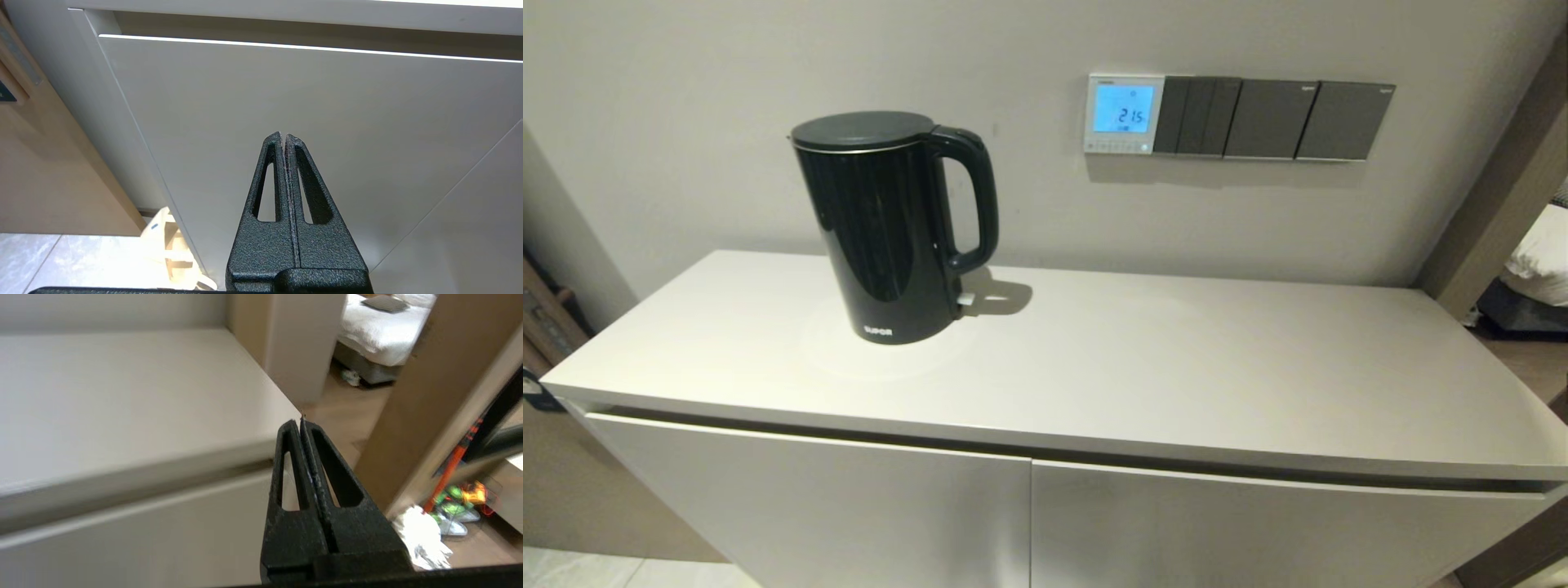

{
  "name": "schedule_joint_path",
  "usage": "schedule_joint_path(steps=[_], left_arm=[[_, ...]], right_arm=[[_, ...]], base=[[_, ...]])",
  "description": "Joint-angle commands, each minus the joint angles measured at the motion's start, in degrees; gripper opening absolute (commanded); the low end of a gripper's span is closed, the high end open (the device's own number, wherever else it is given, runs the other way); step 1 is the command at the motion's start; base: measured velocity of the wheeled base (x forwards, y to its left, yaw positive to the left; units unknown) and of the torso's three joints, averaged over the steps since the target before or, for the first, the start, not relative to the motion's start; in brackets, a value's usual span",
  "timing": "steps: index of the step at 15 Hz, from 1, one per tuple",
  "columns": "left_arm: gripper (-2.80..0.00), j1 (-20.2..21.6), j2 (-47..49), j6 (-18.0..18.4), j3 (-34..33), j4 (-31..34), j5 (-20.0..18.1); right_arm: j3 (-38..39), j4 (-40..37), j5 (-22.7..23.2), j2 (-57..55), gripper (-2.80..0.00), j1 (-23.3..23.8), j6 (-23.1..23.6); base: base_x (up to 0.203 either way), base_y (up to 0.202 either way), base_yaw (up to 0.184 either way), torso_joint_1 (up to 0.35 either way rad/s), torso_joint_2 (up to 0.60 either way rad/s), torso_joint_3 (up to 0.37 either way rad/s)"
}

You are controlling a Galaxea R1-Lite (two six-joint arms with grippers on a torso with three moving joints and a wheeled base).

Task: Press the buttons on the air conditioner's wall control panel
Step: Turn off the central air conditioner

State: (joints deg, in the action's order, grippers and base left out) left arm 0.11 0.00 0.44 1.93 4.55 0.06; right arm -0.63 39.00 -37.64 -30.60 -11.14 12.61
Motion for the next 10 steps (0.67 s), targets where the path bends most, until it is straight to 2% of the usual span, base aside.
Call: schedule_joint_path(steps=[1, 2, 4, 7, 10], left_arm=[[-2.80, 0.07, 0.09, 0.00, 0.01, 0.02, 0.02], [-2.80, -0.02, 0.09, 0.00, 0.01, 0.02, 0.02], [-2.80, 0.05, 0.09, 0.00, 0.01, 0.02, 0.02], [-2.80, 0.04, 0.00, 0.00, 0.01, 0.02, 0.02], [-2.80, -0.02, 0.09, 0.00, 0.01, 0.02, 0.02]], right_arm=[[0.55, -7.96, -0.03, 8.16, -2.80, 4.49, -0.30], [0.66, -10.57, 1.72, 9.60, -2.80, 5.93, -1.23], [0.72, -12.24, 7.95, 11.27, -2.80, 6.05, -3.79], [0.79, -18.00, 15.12, 15.22, -2.80, 6.61, -5.64], [0.81, -20.11, 21.27, 15.22, -2.80, 6.66, -9.45]], base=[[0.000, 0.000, 0.000, 0.000, 0.00, 0.000], [0.000, 0.000, 0.000, 0.000, 0.00, 0.000], [0.000, 0.000, 0.000, 0.000, 0.00, 0.000], [0.000, 0.000, 0.000, 0.000, 0.00, 0.000], [0.000, 0.000, 0.000, 0.000, 0.00, 0.000]])
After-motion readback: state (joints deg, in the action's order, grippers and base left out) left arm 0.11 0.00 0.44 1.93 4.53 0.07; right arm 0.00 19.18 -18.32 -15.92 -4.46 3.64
